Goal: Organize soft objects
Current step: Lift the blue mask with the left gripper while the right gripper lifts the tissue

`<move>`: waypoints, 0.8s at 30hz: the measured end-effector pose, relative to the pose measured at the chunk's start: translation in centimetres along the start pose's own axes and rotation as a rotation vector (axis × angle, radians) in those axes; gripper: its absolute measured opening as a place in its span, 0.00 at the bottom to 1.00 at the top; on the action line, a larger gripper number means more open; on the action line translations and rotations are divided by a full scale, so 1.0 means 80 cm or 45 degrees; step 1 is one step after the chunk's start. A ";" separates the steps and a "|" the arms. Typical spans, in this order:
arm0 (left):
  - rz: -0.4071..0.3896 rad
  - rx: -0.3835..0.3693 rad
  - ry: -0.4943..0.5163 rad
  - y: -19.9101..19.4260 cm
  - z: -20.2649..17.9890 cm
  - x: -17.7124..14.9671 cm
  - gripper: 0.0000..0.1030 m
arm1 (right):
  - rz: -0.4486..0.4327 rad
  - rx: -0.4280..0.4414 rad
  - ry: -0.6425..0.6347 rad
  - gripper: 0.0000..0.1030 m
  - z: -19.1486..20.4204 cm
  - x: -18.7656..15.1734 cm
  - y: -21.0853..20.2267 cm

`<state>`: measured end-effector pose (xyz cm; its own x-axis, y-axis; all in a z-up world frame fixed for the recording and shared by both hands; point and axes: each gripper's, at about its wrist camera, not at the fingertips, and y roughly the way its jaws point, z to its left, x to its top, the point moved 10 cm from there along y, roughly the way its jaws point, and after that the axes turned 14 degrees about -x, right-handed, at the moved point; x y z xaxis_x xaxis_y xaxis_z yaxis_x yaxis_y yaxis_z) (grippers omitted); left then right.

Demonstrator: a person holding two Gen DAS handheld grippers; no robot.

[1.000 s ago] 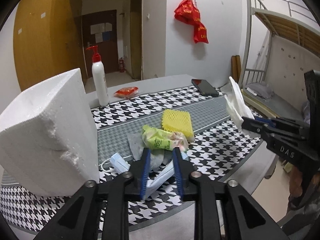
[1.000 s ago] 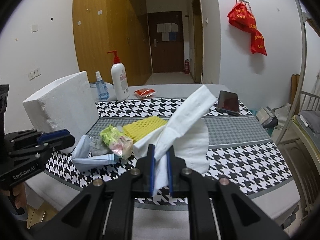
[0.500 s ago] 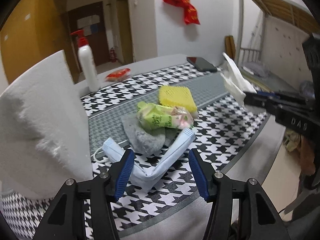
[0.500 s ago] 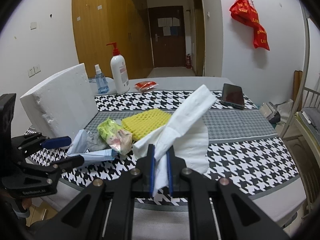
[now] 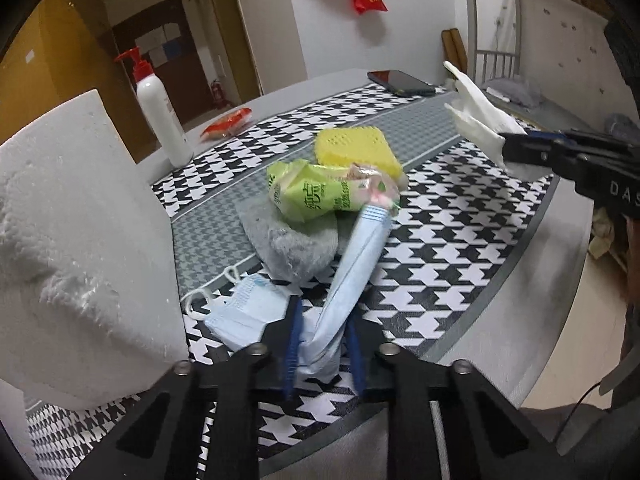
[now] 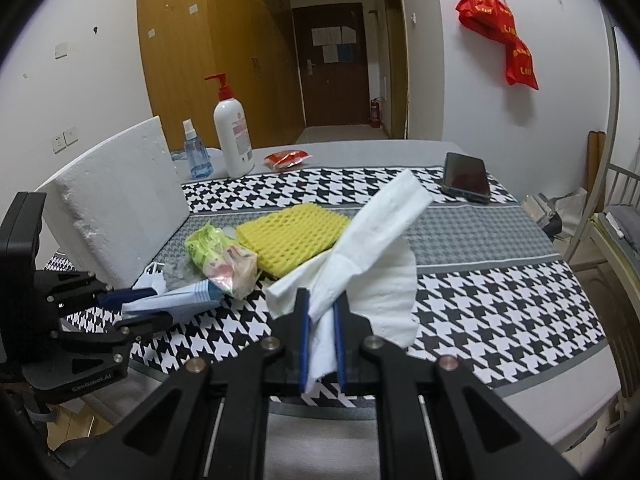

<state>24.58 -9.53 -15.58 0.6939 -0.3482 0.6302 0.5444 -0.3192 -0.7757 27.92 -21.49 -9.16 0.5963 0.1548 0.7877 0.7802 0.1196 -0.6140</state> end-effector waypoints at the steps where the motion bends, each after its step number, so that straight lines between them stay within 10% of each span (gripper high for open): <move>1: -0.001 -0.001 0.000 -0.001 -0.002 -0.001 0.14 | 0.000 0.003 0.000 0.13 0.000 -0.001 0.000; 24: -0.240 -0.167 -0.056 -0.068 -0.029 0.056 0.08 | -0.080 0.007 0.036 0.13 -0.013 0.017 -0.025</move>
<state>23.66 -11.39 -8.44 0.6073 -0.2339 0.7593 0.6021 -0.4880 -0.6319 27.36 -22.51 -6.77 0.5510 0.1193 0.8259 0.8154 0.1338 -0.5633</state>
